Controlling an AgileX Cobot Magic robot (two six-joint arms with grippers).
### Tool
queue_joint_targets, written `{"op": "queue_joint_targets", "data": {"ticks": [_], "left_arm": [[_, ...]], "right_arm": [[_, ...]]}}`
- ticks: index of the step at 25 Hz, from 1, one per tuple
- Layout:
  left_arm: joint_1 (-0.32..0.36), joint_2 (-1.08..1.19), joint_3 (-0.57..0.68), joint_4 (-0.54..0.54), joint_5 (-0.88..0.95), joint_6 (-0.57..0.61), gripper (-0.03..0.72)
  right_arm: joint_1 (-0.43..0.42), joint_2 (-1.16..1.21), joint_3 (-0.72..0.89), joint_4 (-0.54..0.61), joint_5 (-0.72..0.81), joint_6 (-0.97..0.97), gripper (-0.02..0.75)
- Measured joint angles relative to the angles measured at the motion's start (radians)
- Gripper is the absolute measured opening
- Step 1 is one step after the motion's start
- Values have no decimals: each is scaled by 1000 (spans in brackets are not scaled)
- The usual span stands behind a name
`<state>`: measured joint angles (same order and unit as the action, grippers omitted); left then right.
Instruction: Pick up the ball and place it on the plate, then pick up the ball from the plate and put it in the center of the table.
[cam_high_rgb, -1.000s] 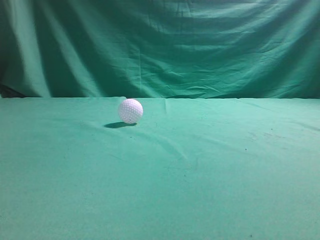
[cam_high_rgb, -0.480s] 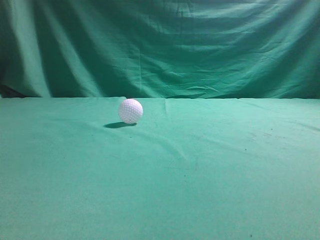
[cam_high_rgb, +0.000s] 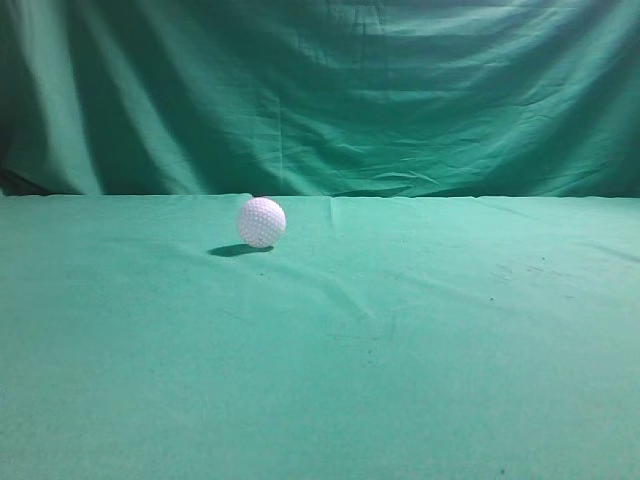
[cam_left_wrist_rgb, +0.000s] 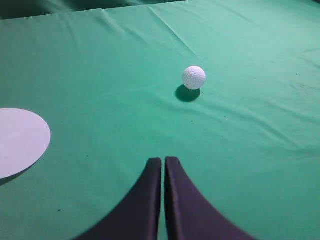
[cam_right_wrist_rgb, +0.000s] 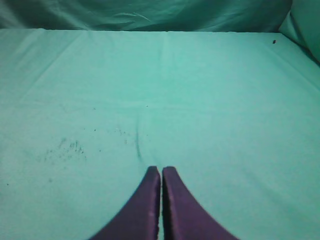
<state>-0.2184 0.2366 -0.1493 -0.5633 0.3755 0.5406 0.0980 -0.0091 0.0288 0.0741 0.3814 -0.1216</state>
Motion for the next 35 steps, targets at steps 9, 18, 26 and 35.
{"op": "queue_joint_targets", "data": {"ticks": [9, 18, 26, 35], "left_arm": [[0, -23, 0, 2, 0, 0, 0], [95, -242, 69, 110, -5, 1, 0], [129, -247, 171, 125, -36, -37, 0], [130, -247, 171, 295, -23, -196, 0]], "right_arm": [[0, 0, 0, 0, 0, 0, 0], [0, 0, 0, 0, 0, 0, 0], [0, 0, 0, 0, 2, 0, 0], [0, 0, 0, 0, 2, 0, 0]]}}
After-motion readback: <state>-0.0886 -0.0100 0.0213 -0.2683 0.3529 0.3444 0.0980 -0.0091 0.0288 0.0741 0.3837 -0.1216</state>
